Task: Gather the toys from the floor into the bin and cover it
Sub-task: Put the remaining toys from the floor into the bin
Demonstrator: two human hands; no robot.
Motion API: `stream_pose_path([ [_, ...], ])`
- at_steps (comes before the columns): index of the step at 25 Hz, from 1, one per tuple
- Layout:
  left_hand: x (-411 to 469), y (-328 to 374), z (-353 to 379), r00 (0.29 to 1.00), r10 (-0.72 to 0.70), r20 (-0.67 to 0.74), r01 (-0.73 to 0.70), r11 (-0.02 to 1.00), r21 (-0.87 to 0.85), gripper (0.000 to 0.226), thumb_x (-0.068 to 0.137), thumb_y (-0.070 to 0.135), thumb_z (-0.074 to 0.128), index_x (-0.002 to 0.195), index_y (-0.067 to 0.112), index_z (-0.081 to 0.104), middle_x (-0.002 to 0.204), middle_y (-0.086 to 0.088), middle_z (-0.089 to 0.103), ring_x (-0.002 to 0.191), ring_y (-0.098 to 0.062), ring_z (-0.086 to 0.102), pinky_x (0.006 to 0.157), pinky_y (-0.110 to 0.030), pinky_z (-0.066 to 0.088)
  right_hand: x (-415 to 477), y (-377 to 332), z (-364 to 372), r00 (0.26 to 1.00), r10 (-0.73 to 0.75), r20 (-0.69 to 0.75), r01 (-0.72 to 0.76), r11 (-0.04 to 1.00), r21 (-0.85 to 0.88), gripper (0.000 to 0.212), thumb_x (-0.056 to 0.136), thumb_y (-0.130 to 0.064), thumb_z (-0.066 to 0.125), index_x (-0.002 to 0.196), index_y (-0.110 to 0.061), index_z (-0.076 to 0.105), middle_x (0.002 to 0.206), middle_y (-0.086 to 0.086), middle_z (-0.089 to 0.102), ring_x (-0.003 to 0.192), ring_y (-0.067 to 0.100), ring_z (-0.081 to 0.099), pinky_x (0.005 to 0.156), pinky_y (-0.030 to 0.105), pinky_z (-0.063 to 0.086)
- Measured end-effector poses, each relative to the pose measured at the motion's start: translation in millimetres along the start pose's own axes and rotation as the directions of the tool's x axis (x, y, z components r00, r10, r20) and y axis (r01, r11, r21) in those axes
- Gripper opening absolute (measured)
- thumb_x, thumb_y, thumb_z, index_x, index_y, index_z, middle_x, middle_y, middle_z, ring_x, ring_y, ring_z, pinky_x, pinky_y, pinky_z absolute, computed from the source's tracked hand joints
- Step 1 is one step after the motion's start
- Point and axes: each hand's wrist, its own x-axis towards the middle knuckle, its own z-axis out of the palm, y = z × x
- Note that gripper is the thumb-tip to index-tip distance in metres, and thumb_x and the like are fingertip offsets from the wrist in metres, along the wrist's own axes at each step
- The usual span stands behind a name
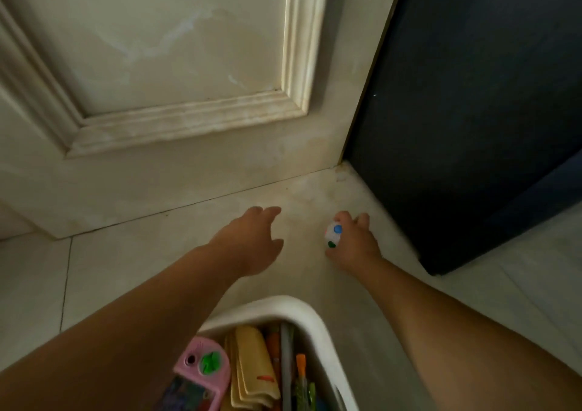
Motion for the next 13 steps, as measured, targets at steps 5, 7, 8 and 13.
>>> stream_pose_path([
  [5,-40,13,-20,0.996,0.051,-0.074,-0.049,0.998,0.024,0.058,0.096,0.037,0.050,0.149,0.031,0.027,0.155,0.000,0.030,0.128,-0.023,0.048,0.107,-0.034,0.038,-85,-8,-45,0.992,-0.122,-0.028,0.121,0.873,0.473,0.060,0.076,-0.031,0.077,0.122,-0.033,0.039,0.119,-0.003,0.049,0.097,0.013,0.059,0.073,0.023,0.054],
  [7,-66,17,-32,0.992,0.068,-0.105,-0.067,0.998,0.013,0.054,0.096,0.037,0.050,0.147,0.032,0.032,0.152,0.001,0.035,0.127,-0.020,0.049,0.105,-0.032,0.038,-124,-25,-71,0.975,-0.180,-0.130,0.222,0.826,0.517,0.057,0.074,-0.032,0.077,0.117,-0.040,0.040,0.114,-0.009,0.051,0.096,0.009,0.060,0.075,0.026,0.057],
  [8,-85,21,-39,0.988,0.084,-0.128,-0.082,0.996,0.018,0.052,0.096,0.036,0.051,0.145,0.032,0.035,0.151,0.002,0.038,0.127,-0.020,0.048,0.105,-0.031,0.038,-147,-34,-86,0.960,-0.198,-0.200,0.276,0.806,0.525,0.054,0.073,-0.032,0.077,0.113,-0.042,0.042,0.109,-0.013,0.053,0.094,0.008,0.061,0.076,0.028,0.058],
  [13,-206,11,-73,0.982,0.133,-0.133,-0.117,0.985,0.124,0.047,0.095,0.032,0.054,0.140,0.024,0.045,0.144,-0.006,0.046,0.129,-0.024,0.047,0.105,-0.028,0.033,-256,-82,-141,0.931,-0.364,-0.036,0.338,0.818,0.466,0.052,0.066,-0.042,0.074,0.110,-0.038,0.046,0.098,-0.015,0.059,0.087,0.013,0.067,0.083,0.041,0.057],
])
